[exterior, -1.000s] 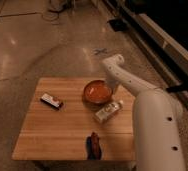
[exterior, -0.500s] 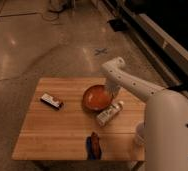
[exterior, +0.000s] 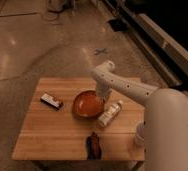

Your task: Drag the ceramic bowl in a circle

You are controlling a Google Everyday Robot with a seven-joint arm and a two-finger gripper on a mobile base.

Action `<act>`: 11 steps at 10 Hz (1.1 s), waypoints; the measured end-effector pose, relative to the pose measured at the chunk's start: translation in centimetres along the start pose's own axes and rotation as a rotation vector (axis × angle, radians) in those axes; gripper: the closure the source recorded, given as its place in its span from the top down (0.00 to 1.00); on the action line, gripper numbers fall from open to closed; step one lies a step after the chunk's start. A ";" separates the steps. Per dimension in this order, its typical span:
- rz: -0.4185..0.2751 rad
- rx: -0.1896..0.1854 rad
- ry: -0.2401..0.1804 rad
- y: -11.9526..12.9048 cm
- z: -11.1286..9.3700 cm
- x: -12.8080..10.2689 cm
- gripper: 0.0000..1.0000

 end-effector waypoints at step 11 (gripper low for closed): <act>-0.113 -0.030 0.138 -7.6 -1.8 12.0 0.00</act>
